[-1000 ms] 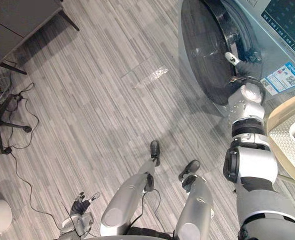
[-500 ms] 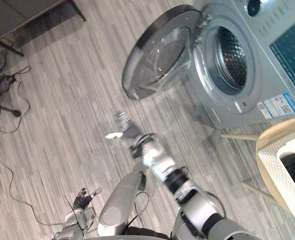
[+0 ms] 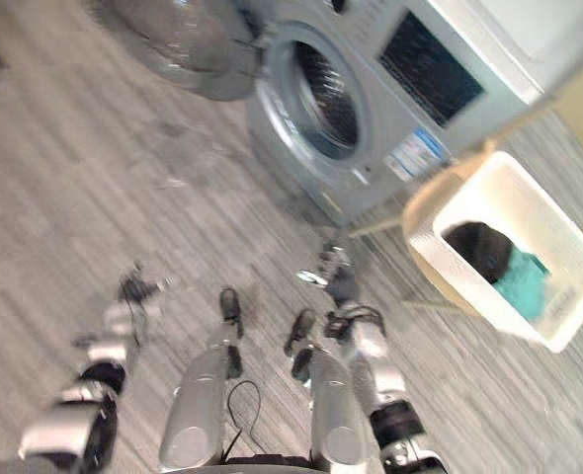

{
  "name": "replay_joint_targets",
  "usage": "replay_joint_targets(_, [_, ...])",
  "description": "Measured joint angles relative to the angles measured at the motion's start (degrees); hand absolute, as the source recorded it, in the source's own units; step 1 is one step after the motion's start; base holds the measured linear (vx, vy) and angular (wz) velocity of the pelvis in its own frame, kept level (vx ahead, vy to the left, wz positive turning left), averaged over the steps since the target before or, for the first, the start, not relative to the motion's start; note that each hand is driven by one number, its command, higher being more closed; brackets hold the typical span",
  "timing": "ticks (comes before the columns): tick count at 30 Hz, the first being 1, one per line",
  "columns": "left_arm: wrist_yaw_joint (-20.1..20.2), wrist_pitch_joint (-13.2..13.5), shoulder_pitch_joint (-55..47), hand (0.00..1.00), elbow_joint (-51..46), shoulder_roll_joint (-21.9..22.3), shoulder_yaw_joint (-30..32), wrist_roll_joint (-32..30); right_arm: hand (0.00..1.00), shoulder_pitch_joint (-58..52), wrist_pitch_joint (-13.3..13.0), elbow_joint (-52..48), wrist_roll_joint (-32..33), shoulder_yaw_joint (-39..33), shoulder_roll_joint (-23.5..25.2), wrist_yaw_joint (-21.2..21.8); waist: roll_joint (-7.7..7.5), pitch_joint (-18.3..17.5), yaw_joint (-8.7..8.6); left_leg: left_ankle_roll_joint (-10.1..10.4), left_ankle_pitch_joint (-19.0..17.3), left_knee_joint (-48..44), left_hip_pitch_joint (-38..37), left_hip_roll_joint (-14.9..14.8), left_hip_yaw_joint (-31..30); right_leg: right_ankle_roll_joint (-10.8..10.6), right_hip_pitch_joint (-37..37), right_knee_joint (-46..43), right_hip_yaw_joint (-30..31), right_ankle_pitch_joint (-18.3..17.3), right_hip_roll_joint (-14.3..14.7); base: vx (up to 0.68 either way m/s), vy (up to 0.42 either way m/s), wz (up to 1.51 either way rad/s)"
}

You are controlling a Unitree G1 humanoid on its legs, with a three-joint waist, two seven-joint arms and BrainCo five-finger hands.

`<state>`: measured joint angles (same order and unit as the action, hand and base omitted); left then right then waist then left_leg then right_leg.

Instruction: Pick up the laundry basket with both hands and put the clothes into the washing machine.

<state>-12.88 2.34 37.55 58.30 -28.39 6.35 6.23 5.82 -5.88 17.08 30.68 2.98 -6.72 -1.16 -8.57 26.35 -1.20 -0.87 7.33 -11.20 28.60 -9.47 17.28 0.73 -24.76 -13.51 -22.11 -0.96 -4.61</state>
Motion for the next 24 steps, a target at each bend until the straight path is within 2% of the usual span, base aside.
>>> replay_joint_targets(2, [0.1, 0.0, 7.8, 0.0, 3.3, -6.4, 0.0, 0.5, 0.0, -2.5, -0.2, 0.0, 0.4, -3.9, -1.1, -0.3, -1.41, 0.1, -1.87, -0.2, -1.1, -2.5, 2.6, -1.7, 0.8, -0.7, -0.8, 2.9, 0.8, 2.0, 1.5, -0.05, 0.016, -0.63])
replay_joint_targets(4, [0.4, -0.2, 14.6, 0.0, 4.7, -11.3, -0.1, 1.0, 0.0, -5.3, -0.3, 0.0, 1.3, -6.8, -1.2, -0.5, -2.67, 0.1, -2.98, -0.1, -2.4, -5.1, 5.1, -3.4, 1.7, -0.8, -1.7, 5.6, 1.9, 4.2, 3.0, -0.03, 0.021, -0.53])
replay_joint_targets(6, [0.5, -0.6, 18.9, 0.0, 4.7, -13.6, -0.2, 1.1, 0.0, -7.4, -0.3, -0.1, 2.3, -8.3, -0.9, -0.2, -2.75, 0.1, -3.19, -0.2, -3.5, -7.5, 7.7, -4.7, 1.8, -1.4, -2.7, 7.3, 2.3, 5.3, 4.1, -0.01, 0.009, -0.37])
replay_joint_targets(9, [1.6, -0.9, 23.9, 0.0, 3.4, -16.2, 0.3, 4.7, 0.0, -10.8, -0.3, -0.4, 2.8, -12.4, 1.8, 0.1, -2.78, 0.1, -2.92, -0.4, -5.0, -10.9, 12.9, -6.9, 1.8, -2.8, -5.2, 9.9, 1.8, 6.3, 5.6, 0.03, -0.012, -0.28])
replay_joint_targets(11, [1.1, -1.3, 24.4, 0.0, 2.2, -16.1, 0.4, 6.8, 0.0, -11.9, -0.3, -0.6, 3.2, -14.0, 3.0, 0.0, -3.15, 0.3, -2.68, -0.5, -6.2, -13.0, 14.3, -7.8, 1.8, -3.4, -5.6, 10.1, 1.5, 7.2, 5.9, 0.08, -0.006, -0.17])
replay_joint_targets(12, [-0.2, -2.7, 24.0, 0.0, 2.3, -15.2, 2.1, 8.8, 0.0, -13.4, -0.2, -1.7, 3.6, -15.1, 3.7, -0.2, -3.12, 0.3, -2.05, -0.4, -7.8, -15.4, 15.3, -8.8, 1.7, -2.9, -5.6, 10.2, 1.4, 8.1, 6.4, 0.12, 0.006, -0.23])
replay_joint_targets(14, [0.2, -3.5, 23.9, 0.0, 2.2, -14.7, 2.3, 9.6, 0.0, -15.0, -0.1, -3.6, 3.7, -16.2, 4.3, -0.1, -3.14, 0.4, -0.67, -0.4, -9.4, -18.0, 16.7, -10.2, 1.4, -2.9, -5.7, 10.3, 1.0, 8.1, 7.1, 0.11, 0.018, -0.13])
replay_joint_targets(15, [0.2, -3.7, 23.9, 0.0, 2.1, -14.6, 2.3, 9.6, 0.0, -15.2, 0.0, -4.4, 3.7, -16.3, 4.4, -0.1, -3.14, 0.4, -0.71, -0.7, -9.7, -18.4, 17.2, -10.3, 1.2, -2.9, -5.8, 10.3, 0.6, 8.0, 7.1, 0.13, 0.026, 0.02])
replay_joint_targets(19, [0.0, -3.8, 24.5, 0.0, -0.1, -12.1, 2.1, 12.3, 0.0, -15.3, -0.2, -10.6, 4.3, -16.7, 4.5, 0.2, -3.16, 0.4, 0.27, -1.1, -12.6, -22.3, 19.8, -11.9, 1.1, -3.0, -7.1, 9.6, 0.5, 8.0, 7.5, 0.11, 0.056, -0.13])
replay_joint_targets(24, [-2.0, -3.6, 24.7, 0.0, -3.8, -12.0, 2.3, 15.8, 0.0, -17.2, -0.2, -12.0, 4.8, -16.5, 5.8, 0.4, -3.27, 0.4, 1.25, -1.5, -14.9, -25.0, 20.6, -12.9, 1.4, -2.8, -7.1, 9.3, 1.0, 8.0, 7.8, 0.12, 0.049, -0.14])
